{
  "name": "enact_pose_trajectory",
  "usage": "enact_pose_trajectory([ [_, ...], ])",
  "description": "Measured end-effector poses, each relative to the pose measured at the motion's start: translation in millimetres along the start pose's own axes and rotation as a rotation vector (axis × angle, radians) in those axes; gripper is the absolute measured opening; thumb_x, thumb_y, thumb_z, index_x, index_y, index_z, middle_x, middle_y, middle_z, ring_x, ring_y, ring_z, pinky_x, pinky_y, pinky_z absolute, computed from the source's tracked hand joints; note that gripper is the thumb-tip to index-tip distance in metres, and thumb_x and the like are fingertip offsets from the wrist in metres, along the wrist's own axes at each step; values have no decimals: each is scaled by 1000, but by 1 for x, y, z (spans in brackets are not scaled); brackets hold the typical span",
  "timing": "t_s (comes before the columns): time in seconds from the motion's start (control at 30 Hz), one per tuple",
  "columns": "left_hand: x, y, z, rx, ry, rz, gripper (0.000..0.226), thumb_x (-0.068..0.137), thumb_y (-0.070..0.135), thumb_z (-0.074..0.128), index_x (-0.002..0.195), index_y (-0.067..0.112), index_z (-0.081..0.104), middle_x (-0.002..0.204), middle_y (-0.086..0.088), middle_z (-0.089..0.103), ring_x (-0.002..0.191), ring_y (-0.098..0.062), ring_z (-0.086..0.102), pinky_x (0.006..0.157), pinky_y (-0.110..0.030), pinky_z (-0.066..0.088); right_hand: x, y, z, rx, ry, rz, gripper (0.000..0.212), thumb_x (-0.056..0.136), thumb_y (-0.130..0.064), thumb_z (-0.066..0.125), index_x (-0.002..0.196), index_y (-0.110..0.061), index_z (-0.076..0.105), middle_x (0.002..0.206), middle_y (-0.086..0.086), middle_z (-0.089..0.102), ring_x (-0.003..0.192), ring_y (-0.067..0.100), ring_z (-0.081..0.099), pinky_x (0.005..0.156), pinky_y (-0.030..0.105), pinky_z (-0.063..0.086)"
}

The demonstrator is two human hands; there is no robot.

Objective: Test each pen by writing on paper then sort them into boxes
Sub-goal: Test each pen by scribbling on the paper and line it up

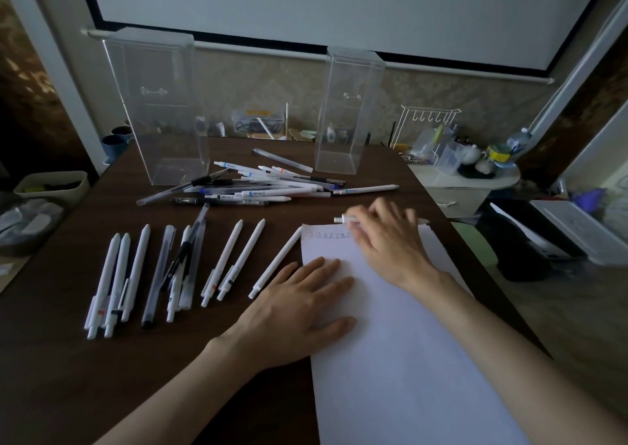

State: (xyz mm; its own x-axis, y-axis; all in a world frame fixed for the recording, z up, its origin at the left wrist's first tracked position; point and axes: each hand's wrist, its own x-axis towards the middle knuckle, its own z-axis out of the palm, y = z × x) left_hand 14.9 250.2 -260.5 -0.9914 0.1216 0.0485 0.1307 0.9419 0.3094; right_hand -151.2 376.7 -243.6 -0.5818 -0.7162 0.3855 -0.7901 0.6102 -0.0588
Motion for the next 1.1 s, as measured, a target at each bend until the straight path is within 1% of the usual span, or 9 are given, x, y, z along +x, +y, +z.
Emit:
enact_pose_trajectory([
  [0.1,1,1,-1,15,-12,-5,73,82,71,16,147,39,14,157,10,0,142,-5,-8,117,-32,0,-16,3,4,-63,11,54,60,79,-74,20,83,-24,53,81,-7,40,83,20,46,72,32,14],
  [0.27,0,4,-4,18,-38,-13,71,83,68,17,147,39,13,156,12,-3,141,-3,-10,115,-28,-4,-17,2,7,15,197,39,36,79,-56,43,63,-24,49,66,-6,45,69,21,53,68,31,16],
  [0.43,1,3,-5,-18,-31,-1,71,83,70,17,147,39,15,156,13,-1,141,-2,-8,112,-25,-6,-19,3,9,36,264,-9,38,82,-53,44,66,-20,55,67,-3,50,68,22,53,68,34,20],
  [0.53,3,4,-7,-1,34,15,71,83,72,16,144,38,29,155,10,15,142,-8,9,110,-24,5,-17,7,11,71,308,-61,45,81,-62,50,74,-18,58,74,-3,53,72,18,50,67,33,25],
  [0.67,15,7,-6,23,159,8,59,86,60,30,128,26,54,136,1,48,125,-20,44,102,-27,27,-18,11,7,424,448,-154,25,87,-23,59,100,-3,66,84,5,58,75,11,52,69,28,43],
  [0.8,37,16,-4,10,132,24,65,84,62,24,133,26,48,143,-2,41,130,-21,38,106,-32,25,-19,9,-6,618,621,10,30,94,-10,39,106,9,60,95,10,56,87,13,52,80,13,40],
  [0.87,46,18,0,44,52,31,74,82,67,15,143,30,32,154,-1,22,140,-18,19,111,-31,14,-21,12,-9,648,654,125,32,92,-16,33,97,3,58,91,3,53,86,19,53,80,22,40],
  [1.0,50,18,6,73,0,45,81,76,68,-1,147,34,19,157,0,9,143,-16,6,114,-32,4,-22,16,-8,892,439,476,44,90,-48,29,75,-20,60,61,0,60,59,6,54,62,20,42],
  [1.1,49,19,6,95,1,50,80,77,67,-1,147,34,19,157,0,10,143,-16,6,113,-32,3,-18,20,-6,1030,351,523,31,95,-42,47,76,-26,65,69,2,68,63,7,57,63,24,45],
])
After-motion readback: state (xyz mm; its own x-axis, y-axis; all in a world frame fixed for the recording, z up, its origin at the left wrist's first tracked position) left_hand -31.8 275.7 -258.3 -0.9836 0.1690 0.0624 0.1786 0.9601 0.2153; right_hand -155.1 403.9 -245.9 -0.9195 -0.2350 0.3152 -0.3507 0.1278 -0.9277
